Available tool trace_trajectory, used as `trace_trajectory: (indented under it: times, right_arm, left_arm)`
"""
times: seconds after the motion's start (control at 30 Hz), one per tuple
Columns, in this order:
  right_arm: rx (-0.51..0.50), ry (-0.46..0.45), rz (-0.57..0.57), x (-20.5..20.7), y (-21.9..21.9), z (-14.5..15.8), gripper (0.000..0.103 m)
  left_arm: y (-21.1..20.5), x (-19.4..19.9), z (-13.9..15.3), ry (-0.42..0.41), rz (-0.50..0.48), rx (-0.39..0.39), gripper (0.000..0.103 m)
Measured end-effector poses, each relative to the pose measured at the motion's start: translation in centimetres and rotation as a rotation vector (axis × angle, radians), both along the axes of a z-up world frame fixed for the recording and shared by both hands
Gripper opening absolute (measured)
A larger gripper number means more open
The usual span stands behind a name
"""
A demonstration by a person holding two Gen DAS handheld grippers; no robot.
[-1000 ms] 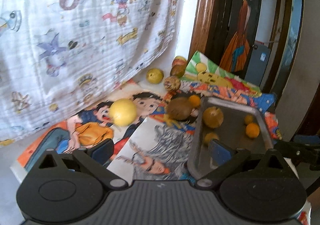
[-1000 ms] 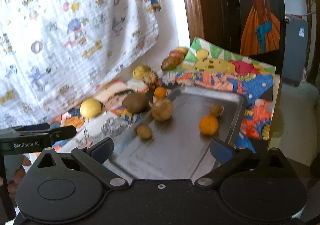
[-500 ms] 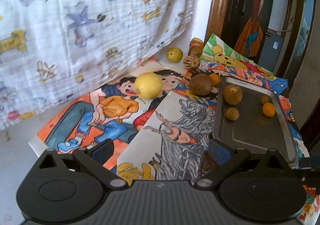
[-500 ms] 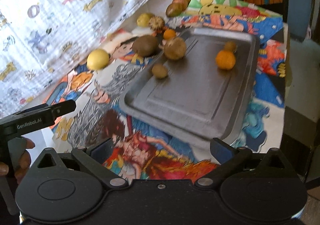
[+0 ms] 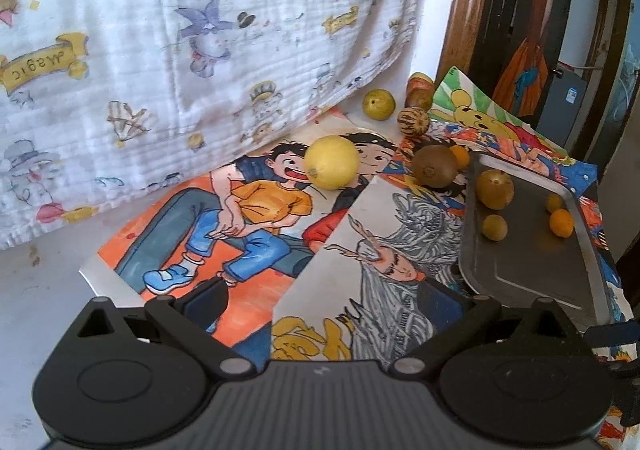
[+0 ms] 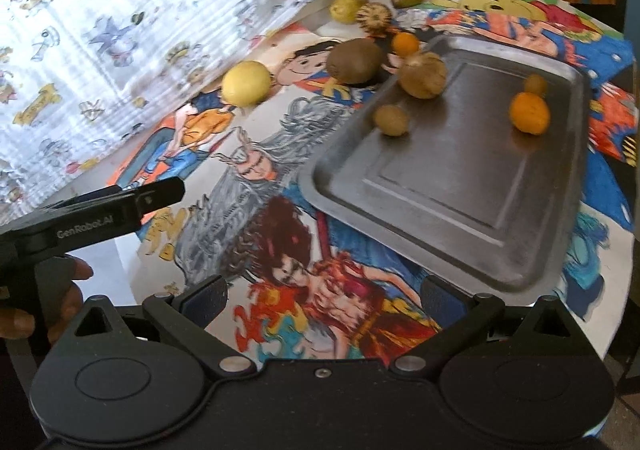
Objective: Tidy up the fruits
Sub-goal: 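Withdraw both open tools away from the tray, then move the left tool to the large yellow citrus while the right tool reaches the brown kiwi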
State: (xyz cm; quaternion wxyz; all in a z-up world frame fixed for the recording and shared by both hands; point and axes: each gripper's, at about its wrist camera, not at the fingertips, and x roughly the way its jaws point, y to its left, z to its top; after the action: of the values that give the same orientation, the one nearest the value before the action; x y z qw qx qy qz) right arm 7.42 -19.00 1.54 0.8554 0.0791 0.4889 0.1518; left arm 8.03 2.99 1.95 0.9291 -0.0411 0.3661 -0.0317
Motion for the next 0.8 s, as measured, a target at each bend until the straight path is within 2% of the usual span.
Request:
trace_trajectory:
  times: [0.67, 0.8]
  right_arm:
    - [0.017, -0.082, 0.047, 4.4, 1.0, 1.8, 0.102]
    - [0.007, -0.133, 0.041, 5.5, 0.3, 2.4, 0.102]
  left_arm:
    - [0.9, 3.2, 0.4, 0.001, 0.048, 0.039, 0.103]
    - [0.7, 4.1, 0.6, -0.014, 0.05, 0.038, 0.103]
